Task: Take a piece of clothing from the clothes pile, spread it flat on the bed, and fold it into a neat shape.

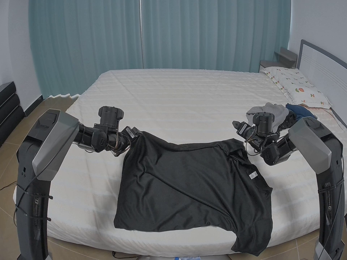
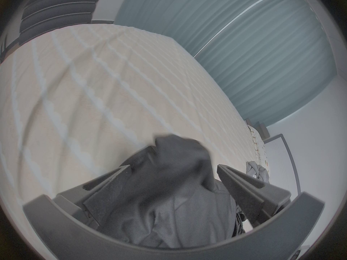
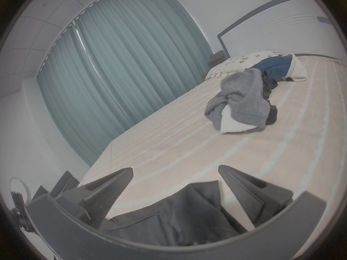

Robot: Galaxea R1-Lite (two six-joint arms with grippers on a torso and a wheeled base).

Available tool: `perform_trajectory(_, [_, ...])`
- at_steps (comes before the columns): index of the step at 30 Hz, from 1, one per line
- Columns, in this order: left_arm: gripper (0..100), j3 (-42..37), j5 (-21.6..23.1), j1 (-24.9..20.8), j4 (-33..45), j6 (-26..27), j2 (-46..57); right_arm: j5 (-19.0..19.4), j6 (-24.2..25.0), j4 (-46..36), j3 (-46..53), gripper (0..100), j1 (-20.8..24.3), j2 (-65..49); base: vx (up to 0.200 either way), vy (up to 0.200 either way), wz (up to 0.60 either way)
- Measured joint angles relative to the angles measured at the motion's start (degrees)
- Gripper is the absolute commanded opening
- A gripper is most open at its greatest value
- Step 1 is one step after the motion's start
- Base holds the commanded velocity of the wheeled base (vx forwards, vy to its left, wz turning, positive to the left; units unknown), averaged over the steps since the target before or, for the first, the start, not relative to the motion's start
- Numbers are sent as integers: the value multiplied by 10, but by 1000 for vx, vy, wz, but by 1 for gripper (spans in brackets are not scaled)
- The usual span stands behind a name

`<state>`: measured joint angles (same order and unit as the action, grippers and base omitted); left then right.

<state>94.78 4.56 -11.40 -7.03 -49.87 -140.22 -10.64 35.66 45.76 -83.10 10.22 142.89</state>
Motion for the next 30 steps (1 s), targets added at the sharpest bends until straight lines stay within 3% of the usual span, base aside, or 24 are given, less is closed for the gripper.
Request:
perform_trajectory(7, [100,-1,16,19,30,-3,23,30,87,-5,46,100,-25,-44,0,0,0])
perform_trajectory(13, [100,-1,19,30,35,-2,32,48,138,-5,149,100,-39,-85,0,0,0])
perform_trajectory(19, [100,-2,20,30,34,-1,30,64,218,9,257,100,-44,-122,0,0,0])
perform_trajectory(24, [100,-6,19,28,34,-3,25,105,278,46,323,100,-45,-150,0,0,0])
perform_trajectory(30, [100,-11,12,19,32,1,22,162,306,83,370,100,-44,-168,0,0,0])
